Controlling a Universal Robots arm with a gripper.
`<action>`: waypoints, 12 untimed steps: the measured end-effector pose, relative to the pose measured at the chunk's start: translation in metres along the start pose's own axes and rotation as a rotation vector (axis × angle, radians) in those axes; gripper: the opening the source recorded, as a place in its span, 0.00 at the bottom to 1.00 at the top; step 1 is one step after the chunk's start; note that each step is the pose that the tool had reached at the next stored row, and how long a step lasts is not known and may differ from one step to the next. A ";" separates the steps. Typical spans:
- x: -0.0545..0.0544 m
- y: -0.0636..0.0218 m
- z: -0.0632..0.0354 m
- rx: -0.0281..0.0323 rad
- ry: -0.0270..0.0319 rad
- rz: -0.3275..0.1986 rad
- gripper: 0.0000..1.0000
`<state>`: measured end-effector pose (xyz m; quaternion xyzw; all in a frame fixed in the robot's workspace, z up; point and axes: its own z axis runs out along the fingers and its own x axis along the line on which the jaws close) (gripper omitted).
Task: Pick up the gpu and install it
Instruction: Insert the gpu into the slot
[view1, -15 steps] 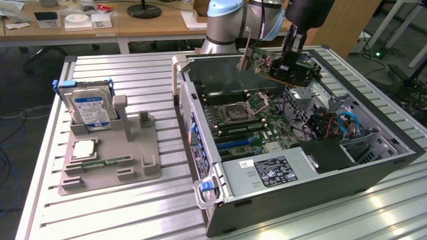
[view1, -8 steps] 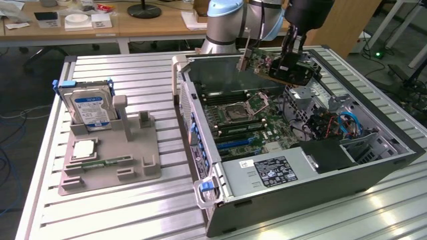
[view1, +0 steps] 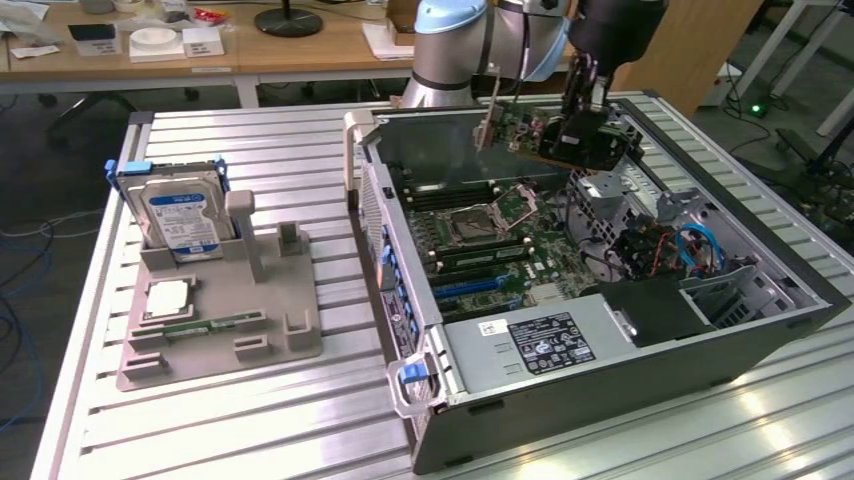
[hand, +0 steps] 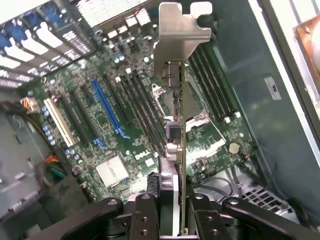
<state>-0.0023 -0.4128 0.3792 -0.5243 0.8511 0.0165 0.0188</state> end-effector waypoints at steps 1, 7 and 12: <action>0.000 0.0000 0.0008 0.0002 -0.0005 -0.019 0.28; 0.001 -0.0001 0.0057 0.0019 -0.0024 -0.091 0.28; 0.003 -0.0012 0.0095 0.0019 -0.0026 -0.115 0.28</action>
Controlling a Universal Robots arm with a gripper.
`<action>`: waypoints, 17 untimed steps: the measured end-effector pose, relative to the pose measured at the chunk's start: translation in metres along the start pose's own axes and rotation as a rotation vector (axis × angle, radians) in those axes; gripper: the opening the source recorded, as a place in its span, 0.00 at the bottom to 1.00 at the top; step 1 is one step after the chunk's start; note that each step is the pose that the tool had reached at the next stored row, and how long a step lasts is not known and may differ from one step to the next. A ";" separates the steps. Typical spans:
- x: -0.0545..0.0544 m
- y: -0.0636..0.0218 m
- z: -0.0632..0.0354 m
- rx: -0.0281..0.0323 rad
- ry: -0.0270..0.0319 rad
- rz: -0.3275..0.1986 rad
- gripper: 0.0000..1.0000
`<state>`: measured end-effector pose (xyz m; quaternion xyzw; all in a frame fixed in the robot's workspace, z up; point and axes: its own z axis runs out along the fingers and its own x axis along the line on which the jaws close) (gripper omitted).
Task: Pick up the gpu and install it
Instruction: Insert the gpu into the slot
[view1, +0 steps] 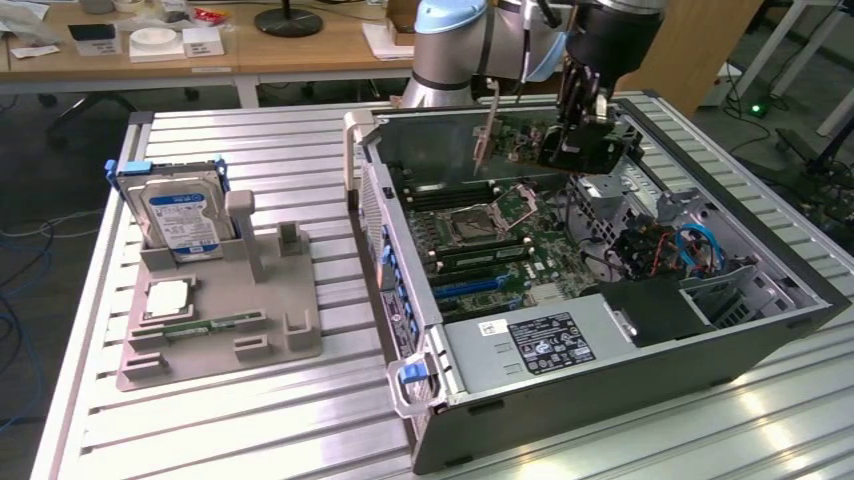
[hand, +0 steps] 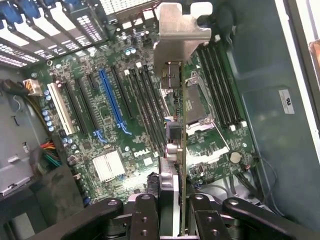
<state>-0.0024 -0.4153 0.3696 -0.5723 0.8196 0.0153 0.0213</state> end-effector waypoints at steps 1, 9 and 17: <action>0.000 0.0000 0.0008 -0.0004 -0.0004 -0.007 0.28; 0.000 0.0000 0.0048 -0.0075 -0.0002 -0.144 0.28; 0.004 0.0009 0.0102 -0.0120 -0.0085 -0.182 0.28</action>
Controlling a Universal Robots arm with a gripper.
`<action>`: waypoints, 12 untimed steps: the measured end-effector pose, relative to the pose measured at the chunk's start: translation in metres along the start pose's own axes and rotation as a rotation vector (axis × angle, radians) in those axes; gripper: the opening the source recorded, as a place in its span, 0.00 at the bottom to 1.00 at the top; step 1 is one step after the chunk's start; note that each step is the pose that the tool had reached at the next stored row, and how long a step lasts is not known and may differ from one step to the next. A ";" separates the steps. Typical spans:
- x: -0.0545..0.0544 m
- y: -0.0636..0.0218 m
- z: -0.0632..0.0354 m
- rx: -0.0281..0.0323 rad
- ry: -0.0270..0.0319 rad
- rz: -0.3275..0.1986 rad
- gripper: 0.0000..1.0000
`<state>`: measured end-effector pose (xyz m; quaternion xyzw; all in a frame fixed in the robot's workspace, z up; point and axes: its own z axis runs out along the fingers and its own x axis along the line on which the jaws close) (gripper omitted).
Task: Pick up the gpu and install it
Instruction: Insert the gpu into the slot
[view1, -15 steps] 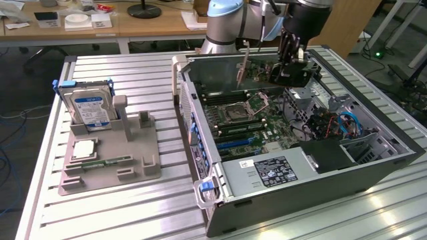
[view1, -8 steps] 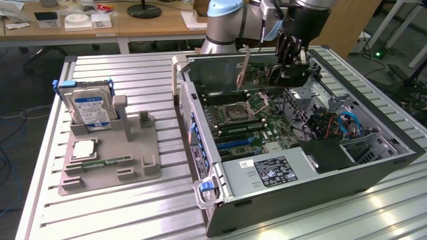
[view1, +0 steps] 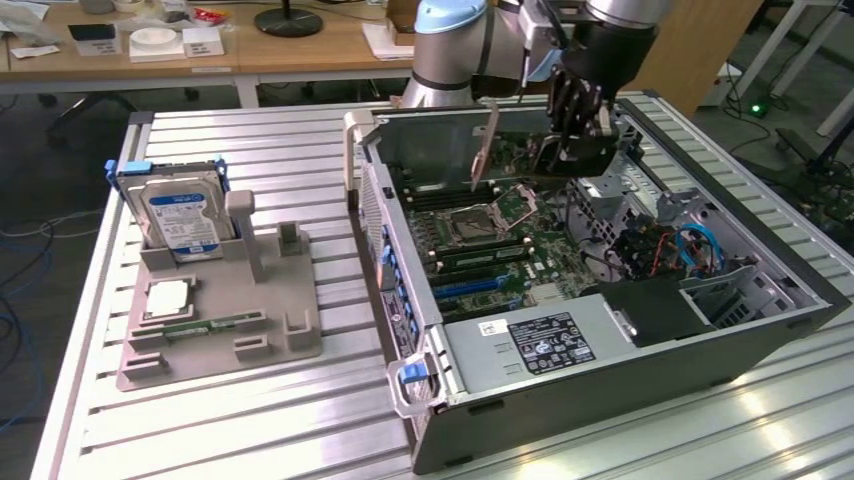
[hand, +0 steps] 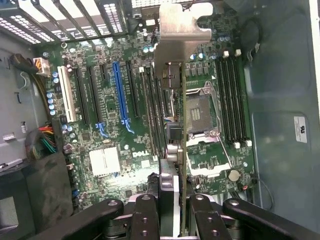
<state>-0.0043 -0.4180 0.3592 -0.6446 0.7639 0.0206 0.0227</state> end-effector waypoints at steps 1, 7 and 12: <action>0.000 0.0000 0.0004 -0.0002 -0.0001 -0.003 0.28; 0.000 -0.0001 0.0017 0.0001 -0.0003 -0.011 0.28; 0.000 -0.0001 0.0018 0.0001 -0.0004 -0.011 0.28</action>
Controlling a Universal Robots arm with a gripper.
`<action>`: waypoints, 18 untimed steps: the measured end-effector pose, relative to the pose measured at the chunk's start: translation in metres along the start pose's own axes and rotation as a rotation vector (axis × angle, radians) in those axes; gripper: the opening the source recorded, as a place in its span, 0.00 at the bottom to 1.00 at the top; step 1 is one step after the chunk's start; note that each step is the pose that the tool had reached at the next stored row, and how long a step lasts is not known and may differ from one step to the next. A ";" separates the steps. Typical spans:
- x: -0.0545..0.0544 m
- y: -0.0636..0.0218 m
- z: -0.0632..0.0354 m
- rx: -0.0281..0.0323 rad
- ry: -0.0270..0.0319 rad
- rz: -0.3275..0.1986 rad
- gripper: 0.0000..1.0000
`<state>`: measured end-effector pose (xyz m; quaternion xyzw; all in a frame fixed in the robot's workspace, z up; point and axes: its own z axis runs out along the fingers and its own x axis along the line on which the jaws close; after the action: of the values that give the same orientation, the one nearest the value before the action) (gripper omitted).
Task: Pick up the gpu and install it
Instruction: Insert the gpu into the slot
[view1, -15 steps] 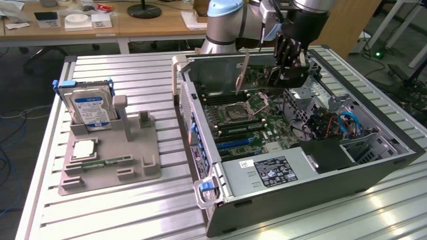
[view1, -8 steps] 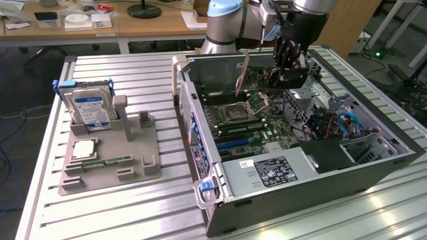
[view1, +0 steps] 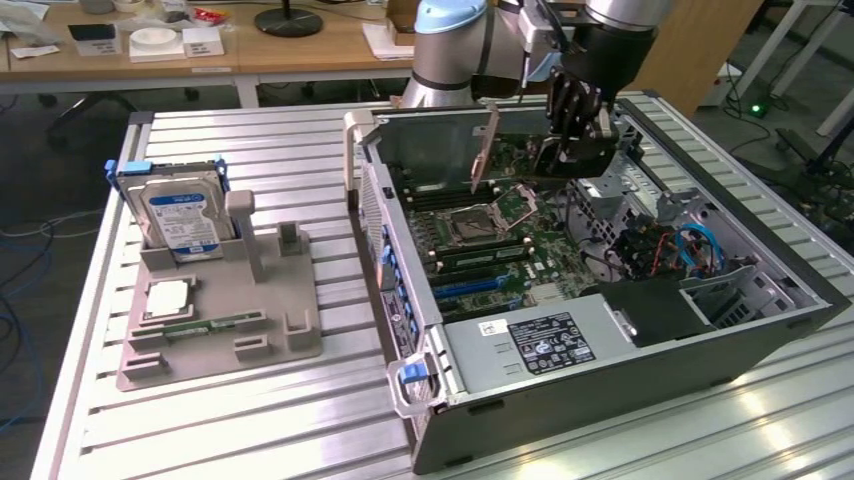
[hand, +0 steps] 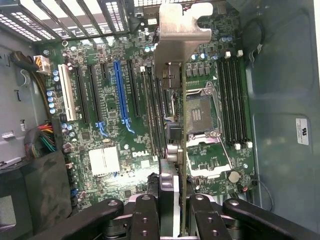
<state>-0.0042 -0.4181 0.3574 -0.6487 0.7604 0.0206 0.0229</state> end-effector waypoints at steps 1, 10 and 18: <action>0.000 0.0000 0.0000 0.0000 -0.0001 0.000 0.28; 0.000 0.0003 0.0017 -0.0021 -0.0001 -0.036 0.28; 0.000 0.0002 0.0035 -0.0048 0.0001 -0.079 0.28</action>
<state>-0.0045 -0.4183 0.3538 -0.6781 0.7343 0.0215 0.0221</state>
